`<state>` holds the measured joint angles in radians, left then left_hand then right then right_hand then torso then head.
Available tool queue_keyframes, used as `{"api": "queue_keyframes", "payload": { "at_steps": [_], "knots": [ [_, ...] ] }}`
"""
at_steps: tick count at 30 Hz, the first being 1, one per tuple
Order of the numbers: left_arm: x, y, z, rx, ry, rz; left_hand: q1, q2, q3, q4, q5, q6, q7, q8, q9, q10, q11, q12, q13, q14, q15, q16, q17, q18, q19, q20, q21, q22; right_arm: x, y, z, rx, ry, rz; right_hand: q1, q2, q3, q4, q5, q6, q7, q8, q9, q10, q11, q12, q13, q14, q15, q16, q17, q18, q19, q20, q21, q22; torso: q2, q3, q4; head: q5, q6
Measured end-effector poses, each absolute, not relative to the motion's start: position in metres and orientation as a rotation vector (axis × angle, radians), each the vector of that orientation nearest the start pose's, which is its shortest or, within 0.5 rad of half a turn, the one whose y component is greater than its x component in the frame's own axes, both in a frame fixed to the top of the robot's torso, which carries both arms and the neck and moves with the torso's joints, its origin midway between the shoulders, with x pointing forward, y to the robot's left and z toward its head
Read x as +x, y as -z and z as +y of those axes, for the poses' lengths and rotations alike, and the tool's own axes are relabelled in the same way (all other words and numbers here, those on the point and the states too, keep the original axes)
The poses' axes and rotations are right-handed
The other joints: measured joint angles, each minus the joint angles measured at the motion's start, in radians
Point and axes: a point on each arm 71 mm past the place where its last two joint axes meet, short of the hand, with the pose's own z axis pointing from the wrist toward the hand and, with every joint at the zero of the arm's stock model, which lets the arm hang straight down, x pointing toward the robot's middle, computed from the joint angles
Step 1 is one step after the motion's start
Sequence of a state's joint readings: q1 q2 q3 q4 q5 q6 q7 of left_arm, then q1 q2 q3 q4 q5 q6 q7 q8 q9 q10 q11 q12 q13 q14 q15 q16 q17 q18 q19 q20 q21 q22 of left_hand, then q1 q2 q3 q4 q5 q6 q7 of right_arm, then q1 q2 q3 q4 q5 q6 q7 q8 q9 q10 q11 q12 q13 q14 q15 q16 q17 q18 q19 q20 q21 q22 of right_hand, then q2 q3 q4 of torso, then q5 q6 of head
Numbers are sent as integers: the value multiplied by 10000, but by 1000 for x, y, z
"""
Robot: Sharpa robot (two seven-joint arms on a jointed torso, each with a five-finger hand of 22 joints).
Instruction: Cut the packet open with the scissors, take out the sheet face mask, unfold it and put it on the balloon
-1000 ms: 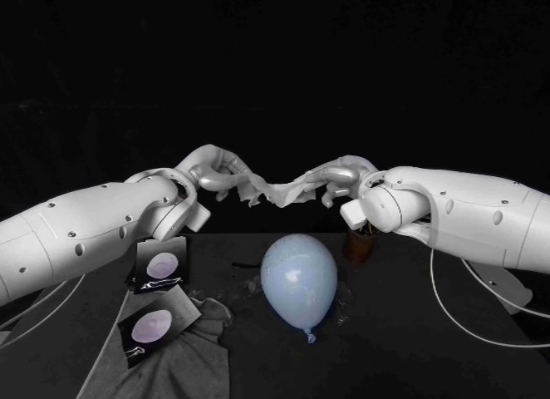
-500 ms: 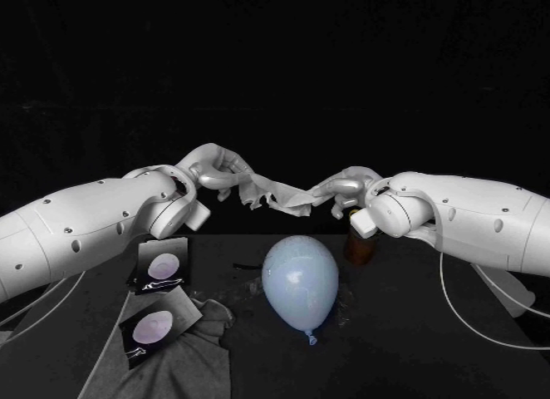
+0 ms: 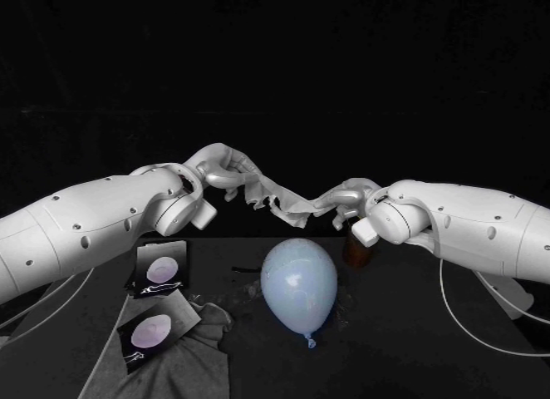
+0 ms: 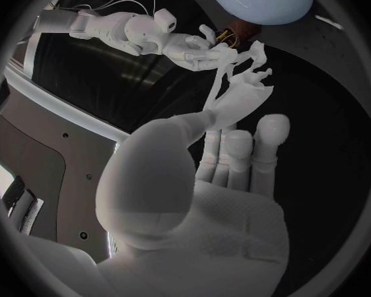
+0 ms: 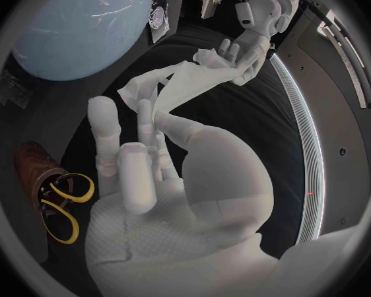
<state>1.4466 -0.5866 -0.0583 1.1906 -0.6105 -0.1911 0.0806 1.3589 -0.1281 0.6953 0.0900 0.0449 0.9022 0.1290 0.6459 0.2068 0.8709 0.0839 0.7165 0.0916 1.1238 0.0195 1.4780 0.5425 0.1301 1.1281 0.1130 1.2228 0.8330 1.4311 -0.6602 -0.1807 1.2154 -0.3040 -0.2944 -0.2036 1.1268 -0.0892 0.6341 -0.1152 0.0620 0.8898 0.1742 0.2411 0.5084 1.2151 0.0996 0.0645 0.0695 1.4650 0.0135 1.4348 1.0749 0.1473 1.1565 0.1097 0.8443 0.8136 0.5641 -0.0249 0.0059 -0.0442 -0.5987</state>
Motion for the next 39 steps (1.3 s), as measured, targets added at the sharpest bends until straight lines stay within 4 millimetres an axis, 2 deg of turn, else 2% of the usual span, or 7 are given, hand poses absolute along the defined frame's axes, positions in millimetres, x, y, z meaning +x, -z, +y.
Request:
{"api": "queue_keyframes", "payload": {
  "at_steps": [4, 12, 19, 23, 28, 35, 39],
  "knots": [
    [575, 79, 158, -4120, 11551, 16386, -56, 1, -45, 45, 0, -1, 0, -19, 0, 107, -34, -41, 0, 128, -13, -1, 196, -1, 122, -21, 49, 187, 562, 156, -217, 9812, -8968, 18242, -173, -177, -348, 219, 0, -287, 216, -213, -170, -428, 169, 0, -34, 3, 128, -19, -132, 151, -125, 125, -256, -226, 3, 2, 5, 6, 4],
    [578, 77, 147, -4015, 11593, 16762, -386, 17, -55, 221, 0, 177, -182, -90, 0, 359, -108, -49, 1, 457, -92, 119, 773, 0, 425, -39, 259, 562, 565, 162, -216, 9819, -8989, 18209, -81, -328, -890, 504, -1, -635, 347, -450, -399, -934, 336, 0, -34, -18, 238, -115, -404, 153, -276, 276, -701, -639, 15, 2, 5, 24, 6],
    [583, 70, 144, -4067, 11488, 16956, -658, -26, 42, 399, -2, 326, -285, -86, 0, 741, -237, -49, 39, 1024, -195, 328, 1739, 0, 519, -132, 340, 737, 570, 166, -223, 9186, -8555, 17963, 2, -508, -1497, 749, -1, -822, 324, -558, -550, -1398, 452, 53, -33, -93, 367, -176, -632, 151, -319, 319, -844, -784, 13, 1, 7, 73, -2],
    [585, 67, 143, -4137, 11401, 17099, -724, -90, 84, 440, -3, 381, -338, -85, 0, 876, -302, -49, 95, 1276, -269, 401, 2225, 1, 677, -182, 462, 941, 573, 163, -227, 8128, -8384, 17349, 456, -422, -1594, 668, -23, -804, 313, -558, -592, -1434, 417, 195, -32, -92, 367, -187, -502, 293, -280, 358, -844, -821, 6, 1, 11, 104, -2],
    [586, 67, 143, -4300, 11122, 17408, -846, -212, 157, 452, -9, 614, -389, -84, -1, 1144, -394, -49, 172, 1665, -369, 508, 2956, 0, 1019, -268, 737, 1457, 567, 152, -222, 6159, -9010, 15906, 911, -383, -1540, 500, -42, -556, 383, -558, -673, -1434, 418, 266, -32, -56, 403, -72, -218, 300, -205, 354, -839, -733, 5, 1, 14, 132, 27],
    [590, 70, 144, -4599, 10562, 17860, -896, -263, 210, 480, -12, 717, -394, -83, -1, 1235, -412, -49, 215, 1826, -390, 510, 3223, 0, 1054, -304, 804, 1568, 545, 135, -195, 3623, -10256, 14064, 1083, -508, -1638, 403, -42, -440, 346, -564, -767, -1455, 396, 302, -33, -56, 403, -27, -156, 299, -169, 318, -760, -684, 7, 0, 14, 146, 42],
    [592, 72, 144, -4821, 10250, 18037, -909, -276, 253, 522, -19, 718, -394, -81, -1, 1235, -412, -49, 215, 1804, -368, 510, 2894, 0, 1053, -305, 804, 1436, 534, 130, -180, 2435, -10523, 13375, 1092, -519, -1865, 468, -42, -527, 317, -763, -913, -1738, 399, 302, -49, -56, 403, -27, -285, 296, -319, 318, -954, -833, 6, -2, 13, 161, 72]
  ]
}}
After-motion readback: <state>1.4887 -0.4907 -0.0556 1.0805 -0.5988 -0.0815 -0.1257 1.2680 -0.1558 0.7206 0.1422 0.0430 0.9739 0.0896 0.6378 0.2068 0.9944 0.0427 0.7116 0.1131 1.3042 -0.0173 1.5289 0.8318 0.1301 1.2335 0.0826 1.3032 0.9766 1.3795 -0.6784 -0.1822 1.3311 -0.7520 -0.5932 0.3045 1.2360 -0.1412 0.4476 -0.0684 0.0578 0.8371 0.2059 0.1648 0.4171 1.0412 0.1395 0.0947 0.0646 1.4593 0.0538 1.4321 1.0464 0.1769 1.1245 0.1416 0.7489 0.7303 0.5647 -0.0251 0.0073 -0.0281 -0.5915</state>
